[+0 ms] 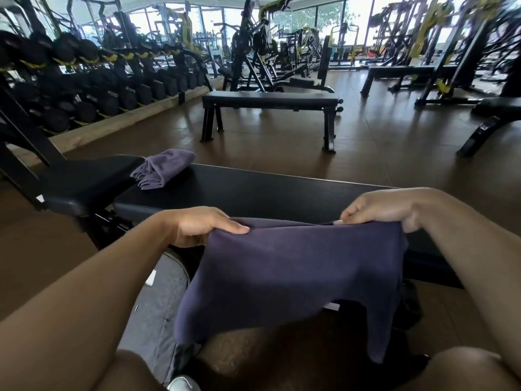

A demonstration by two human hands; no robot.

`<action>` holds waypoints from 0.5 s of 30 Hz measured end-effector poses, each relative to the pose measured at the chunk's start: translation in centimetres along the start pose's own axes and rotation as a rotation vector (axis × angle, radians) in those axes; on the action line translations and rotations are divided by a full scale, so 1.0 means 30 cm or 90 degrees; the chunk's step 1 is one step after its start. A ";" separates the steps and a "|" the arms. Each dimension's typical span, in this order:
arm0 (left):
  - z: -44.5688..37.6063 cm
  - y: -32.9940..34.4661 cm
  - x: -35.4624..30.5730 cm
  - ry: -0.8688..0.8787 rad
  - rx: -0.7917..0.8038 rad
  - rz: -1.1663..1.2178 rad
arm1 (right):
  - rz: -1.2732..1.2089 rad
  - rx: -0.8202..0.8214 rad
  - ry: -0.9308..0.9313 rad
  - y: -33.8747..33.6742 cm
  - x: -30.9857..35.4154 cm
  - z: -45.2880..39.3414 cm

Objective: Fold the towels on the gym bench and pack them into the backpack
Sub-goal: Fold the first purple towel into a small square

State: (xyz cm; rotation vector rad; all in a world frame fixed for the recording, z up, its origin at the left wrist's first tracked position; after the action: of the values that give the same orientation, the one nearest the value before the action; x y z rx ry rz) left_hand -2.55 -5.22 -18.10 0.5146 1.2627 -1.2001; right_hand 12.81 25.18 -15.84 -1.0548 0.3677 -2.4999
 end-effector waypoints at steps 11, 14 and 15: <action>-0.101 -0.171 0.017 0.170 -0.559 -0.120 | 0.105 -0.454 0.008 -0.250 -0.063 -0.049; -0.158 -0.224 0.038 0.110 -0.712 -0.253 | 0.194 -0.653 -0.001 -0.299 -0.050 -0.118; -0.186 -0.236 0.049 0.089 -0.719 -0.266 | 0.227 -0.685 0.006 -0.303 -0.048 -0.136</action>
State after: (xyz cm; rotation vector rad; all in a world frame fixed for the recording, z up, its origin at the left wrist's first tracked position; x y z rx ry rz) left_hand -11.50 -3.61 -19.02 -0.5255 1.9737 -0.5920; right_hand 8.40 34.23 -15.99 -1.1486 1.8383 -1.9074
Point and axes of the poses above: each hand's wrist, its own z-axis away from the middle knuckle, its own y-axis out of the palm, x = y × z, the point moved 2 cm from there along -z, towards the middle knuckle, and after that the axes turned 13 degrees about y, right-handed, at the moved point
